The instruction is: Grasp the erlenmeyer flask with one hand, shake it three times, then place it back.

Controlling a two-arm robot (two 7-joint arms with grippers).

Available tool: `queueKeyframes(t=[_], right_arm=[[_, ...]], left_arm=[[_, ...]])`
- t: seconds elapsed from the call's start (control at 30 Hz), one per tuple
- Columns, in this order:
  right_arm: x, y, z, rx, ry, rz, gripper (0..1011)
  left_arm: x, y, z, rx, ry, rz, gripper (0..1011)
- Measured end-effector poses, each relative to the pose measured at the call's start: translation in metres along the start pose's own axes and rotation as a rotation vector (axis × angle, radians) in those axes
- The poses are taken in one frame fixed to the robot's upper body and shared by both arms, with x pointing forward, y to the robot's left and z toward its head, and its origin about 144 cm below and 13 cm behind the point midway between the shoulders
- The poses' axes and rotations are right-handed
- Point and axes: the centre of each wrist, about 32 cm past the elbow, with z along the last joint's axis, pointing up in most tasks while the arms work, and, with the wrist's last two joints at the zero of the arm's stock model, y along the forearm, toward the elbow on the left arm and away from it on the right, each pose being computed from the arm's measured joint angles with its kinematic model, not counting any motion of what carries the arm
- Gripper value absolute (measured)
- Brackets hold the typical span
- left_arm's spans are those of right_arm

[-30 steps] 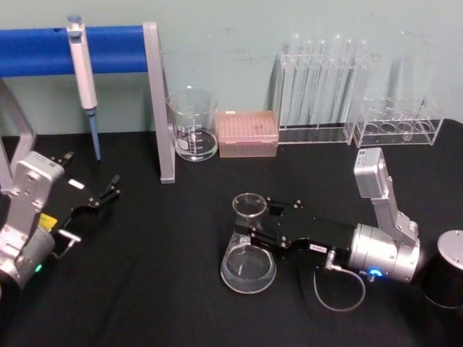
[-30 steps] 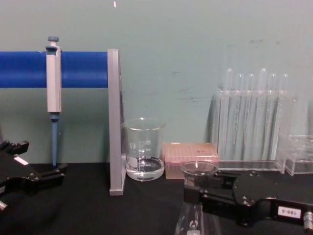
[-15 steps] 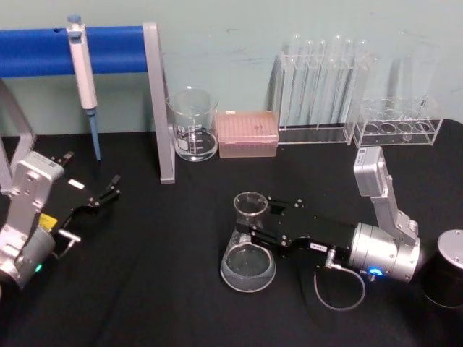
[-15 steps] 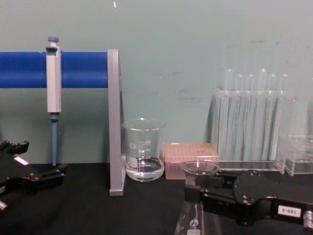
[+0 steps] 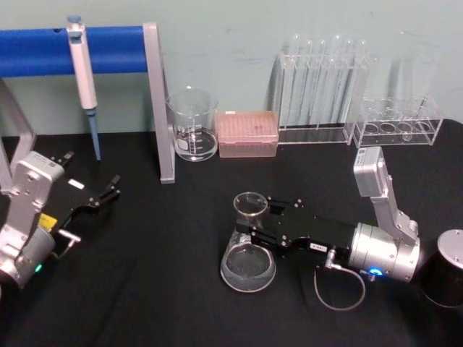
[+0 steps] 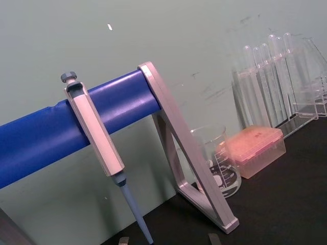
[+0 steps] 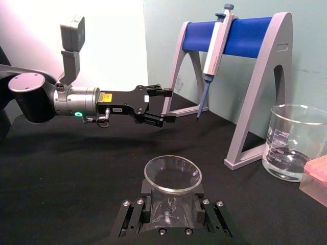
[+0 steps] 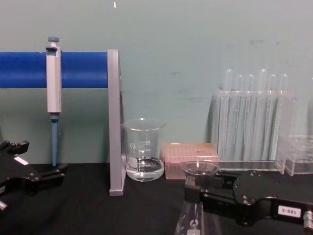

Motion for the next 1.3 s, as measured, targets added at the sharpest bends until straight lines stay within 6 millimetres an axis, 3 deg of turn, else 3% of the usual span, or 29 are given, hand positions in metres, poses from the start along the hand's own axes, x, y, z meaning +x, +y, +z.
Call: queueKeyframes(t=[0.3,0.47,0.5,0.83,0.97,1.3], right_arm=[[0.0,-0.0001,-0.0001,-0.001,-0.001,0.001,468],[0.0,-0.0002,-0.0004,-0.005,-0.001,0.001,578],[0.0,-0.0001,-0.0004,-0.005,-0.001,0.001,647],[0.0,-0.0001,-0.0003,-0.003,-0.001,0.001,939],[0.0001,-0.0001,-0.0002,-0.002,-0.001,0.001,998],[0.0,0.0,0.0,0.0,-0.001,0.001,1003]], left_arm=[[0.0,0.0,0.0,0.0,0.0,0.0,1001],[0.0,0.0,0.0,0.0,0.0,0.0,1001],[0.0,0.0,0.0,0.0,0.0,0.0,1001],[0.0,0.0,0.0,0.0,0.0,0.0,1001],[0.0,0.0,0.0,0.0,0.0,0.0,1001],[0.0,0.0,0.0,0.0,0.0,0.0,1001]])
